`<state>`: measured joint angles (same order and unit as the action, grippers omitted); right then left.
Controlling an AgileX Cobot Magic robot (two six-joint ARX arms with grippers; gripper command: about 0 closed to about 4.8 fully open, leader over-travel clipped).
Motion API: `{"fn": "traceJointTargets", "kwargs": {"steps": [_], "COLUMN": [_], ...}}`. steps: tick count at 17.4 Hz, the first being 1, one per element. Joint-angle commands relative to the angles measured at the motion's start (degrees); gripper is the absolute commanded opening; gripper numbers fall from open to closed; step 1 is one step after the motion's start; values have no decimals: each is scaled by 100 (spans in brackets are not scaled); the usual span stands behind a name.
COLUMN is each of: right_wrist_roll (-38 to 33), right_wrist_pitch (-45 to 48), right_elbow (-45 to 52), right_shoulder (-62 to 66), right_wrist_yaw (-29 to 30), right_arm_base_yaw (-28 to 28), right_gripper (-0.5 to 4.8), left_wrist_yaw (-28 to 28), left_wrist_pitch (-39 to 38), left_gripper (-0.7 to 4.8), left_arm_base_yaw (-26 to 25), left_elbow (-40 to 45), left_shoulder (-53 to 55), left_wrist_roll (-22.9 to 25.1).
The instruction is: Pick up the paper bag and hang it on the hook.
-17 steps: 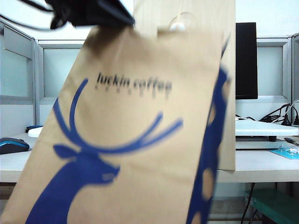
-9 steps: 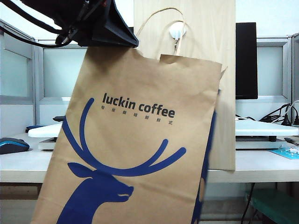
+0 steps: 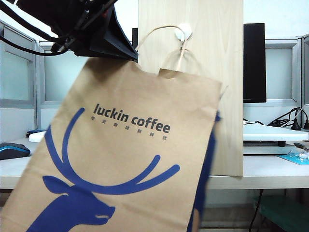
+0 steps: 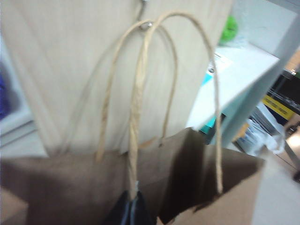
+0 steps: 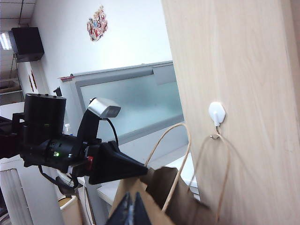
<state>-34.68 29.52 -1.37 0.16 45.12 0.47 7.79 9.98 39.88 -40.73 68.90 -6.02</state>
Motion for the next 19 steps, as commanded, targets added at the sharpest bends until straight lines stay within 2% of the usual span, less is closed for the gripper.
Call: {"fn": "traceJointTargets", "kwargs": {"steps": [1, 6, 11, 12, 14, 15, 19], "right_wrist_roll": [-4, -4, -4, -2, -4, -2, -2], "right_wrist_pitch": [81, 81, 76, 79, 79, 79, 79], "right_elbow": [-39, -39, -39, -39, -39, -39, -39], "right_shoulder": [0, 0, 0, 0, 0, 0, 0], "right_wrist_yaw": [-4, -9, -9, -9, -9, -13, -24], "right_arm_base_yaw": [2, 0, 0, 0, 0, 0, 0], "right_gripper": [3, 3, 3, 3, 3, 3, 3], "left_wrist_yaw": [-72, -9, -11, -9, -9, -9, -7], "left_wrist_pitch": [101, -201, -83, -35, -2, -4, -4], "left_gripper": [-6, -6, -5, 7, 106, 126, 133], "left_arm_base_yaw": [-2, 0, 0, 0, 0, 0, 0], "left_elbow": [-22, -22, -22, -22, -22, -22, -22], "left_shoulder": [74, 271, 299, 299, 299, 299, 299], "left_wrist_roll": [22, 7, 20, 20, 13, 2, 2]}}
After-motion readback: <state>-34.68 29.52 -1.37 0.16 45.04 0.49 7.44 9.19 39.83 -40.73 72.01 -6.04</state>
